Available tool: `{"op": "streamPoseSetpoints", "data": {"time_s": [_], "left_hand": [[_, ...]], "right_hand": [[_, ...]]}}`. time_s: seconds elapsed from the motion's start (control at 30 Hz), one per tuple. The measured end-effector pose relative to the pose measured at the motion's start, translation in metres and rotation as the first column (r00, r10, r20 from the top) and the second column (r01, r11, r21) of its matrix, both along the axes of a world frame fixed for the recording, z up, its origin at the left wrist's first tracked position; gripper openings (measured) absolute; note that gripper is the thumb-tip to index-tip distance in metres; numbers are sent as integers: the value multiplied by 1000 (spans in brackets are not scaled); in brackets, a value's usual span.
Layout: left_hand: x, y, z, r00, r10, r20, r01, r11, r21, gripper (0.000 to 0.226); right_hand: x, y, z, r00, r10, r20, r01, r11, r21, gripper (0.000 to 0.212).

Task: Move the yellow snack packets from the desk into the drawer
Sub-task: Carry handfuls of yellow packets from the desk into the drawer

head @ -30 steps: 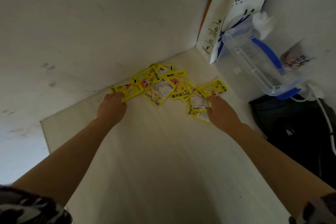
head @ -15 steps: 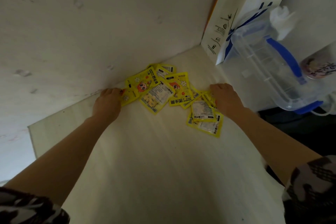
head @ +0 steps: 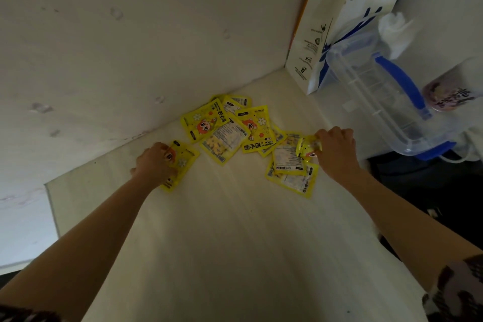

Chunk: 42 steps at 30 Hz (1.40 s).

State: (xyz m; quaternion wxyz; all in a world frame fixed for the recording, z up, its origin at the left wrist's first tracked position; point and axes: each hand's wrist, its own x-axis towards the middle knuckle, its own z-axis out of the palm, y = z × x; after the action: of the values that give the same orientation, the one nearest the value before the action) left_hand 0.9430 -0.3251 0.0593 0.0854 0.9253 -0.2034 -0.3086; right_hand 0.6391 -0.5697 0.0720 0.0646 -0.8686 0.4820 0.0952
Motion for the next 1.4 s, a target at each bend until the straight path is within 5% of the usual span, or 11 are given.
{"op": "streamPoseSetpoints", "data": {"time_s": [0.23,0.4,0.6,0.97,1.1,1.27,1.4], "left_hand": [[1,-12,16,999,-46,16,48,981,-189,28],[10,-49,24,997,-82,-10,75,943,-326,30],[9,-94,18,982,-186,27,185,931,-315,33],[4,-99,-4,954,-287,81,298,933,-203,58],[-8,-87,-7,940,-297,166,325,928,-182,48],[-18,-66,-8,959,-230,164,262,942,-211,46],[-19,-55,-1,983,-113,144,153,940,-306,39]], "right_hand": [[15,1,22,980,-19,199,26,999,-35,25],[51,0,27,877,-260,404,129,937,324,35],[96,2,20,754,-544,369,191,718,669,39],[131,9,-6,796,-521,309,233,735,637,40],[132,17,-10,819,-466,335,222,796,563,40],[126,26,-6,740,-536,407,242,776,582,43],[115,33,5,594,-675,438,243,669,702,61]]}}
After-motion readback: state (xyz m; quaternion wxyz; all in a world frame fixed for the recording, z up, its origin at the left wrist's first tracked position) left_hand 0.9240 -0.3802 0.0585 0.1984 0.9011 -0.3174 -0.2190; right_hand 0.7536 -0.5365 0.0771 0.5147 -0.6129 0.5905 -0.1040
